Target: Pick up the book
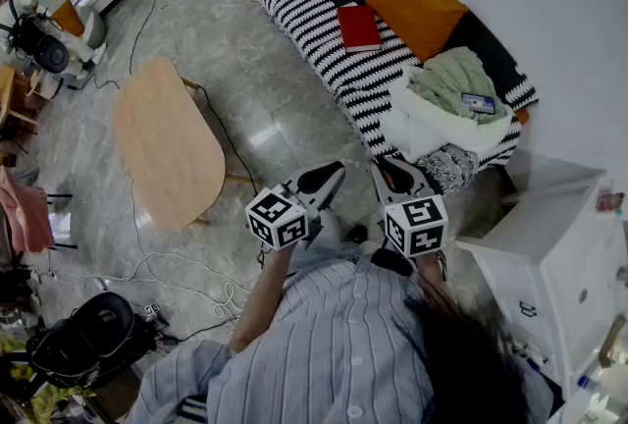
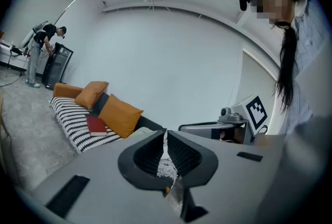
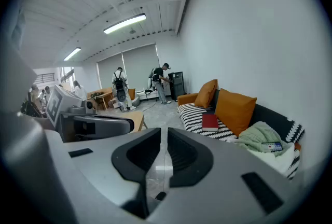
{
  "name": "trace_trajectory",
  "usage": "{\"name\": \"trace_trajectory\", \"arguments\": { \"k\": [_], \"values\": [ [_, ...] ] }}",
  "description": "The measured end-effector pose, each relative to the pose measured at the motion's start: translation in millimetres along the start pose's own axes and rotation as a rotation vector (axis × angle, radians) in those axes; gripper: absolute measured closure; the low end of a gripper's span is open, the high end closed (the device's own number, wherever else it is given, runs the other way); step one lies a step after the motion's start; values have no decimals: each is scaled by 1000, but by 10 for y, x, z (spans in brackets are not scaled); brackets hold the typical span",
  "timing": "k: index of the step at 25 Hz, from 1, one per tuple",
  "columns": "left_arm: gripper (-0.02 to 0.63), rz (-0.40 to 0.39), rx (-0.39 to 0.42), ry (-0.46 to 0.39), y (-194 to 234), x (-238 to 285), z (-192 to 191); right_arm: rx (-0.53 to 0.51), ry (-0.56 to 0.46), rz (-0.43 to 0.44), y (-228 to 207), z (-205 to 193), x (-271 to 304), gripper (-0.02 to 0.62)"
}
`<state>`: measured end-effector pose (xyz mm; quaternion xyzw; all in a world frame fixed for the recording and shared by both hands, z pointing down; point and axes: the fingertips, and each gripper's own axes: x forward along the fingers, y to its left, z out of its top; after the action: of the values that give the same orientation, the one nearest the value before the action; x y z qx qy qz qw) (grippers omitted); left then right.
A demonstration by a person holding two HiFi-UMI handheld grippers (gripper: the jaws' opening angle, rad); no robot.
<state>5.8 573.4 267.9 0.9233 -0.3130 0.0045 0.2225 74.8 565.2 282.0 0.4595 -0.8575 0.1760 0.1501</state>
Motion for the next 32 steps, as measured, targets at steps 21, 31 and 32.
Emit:
{"name": "trace_trajectory", "arguments": {
  "k": [21, 31, 32],
  "values": [
    [594, -5, 1, 33, -154, 52, -55, 16, -11, -28, -123, -96, -154, 543],
    [594, -1, -10, 64, -3, 212, -74, 26, 2, 5, -194, -59, 67, 544],
    [594, 1, -18, 57, 46, 226, -48, 29, 3, 7, -200, -42, 97, 544]
  ]
}}
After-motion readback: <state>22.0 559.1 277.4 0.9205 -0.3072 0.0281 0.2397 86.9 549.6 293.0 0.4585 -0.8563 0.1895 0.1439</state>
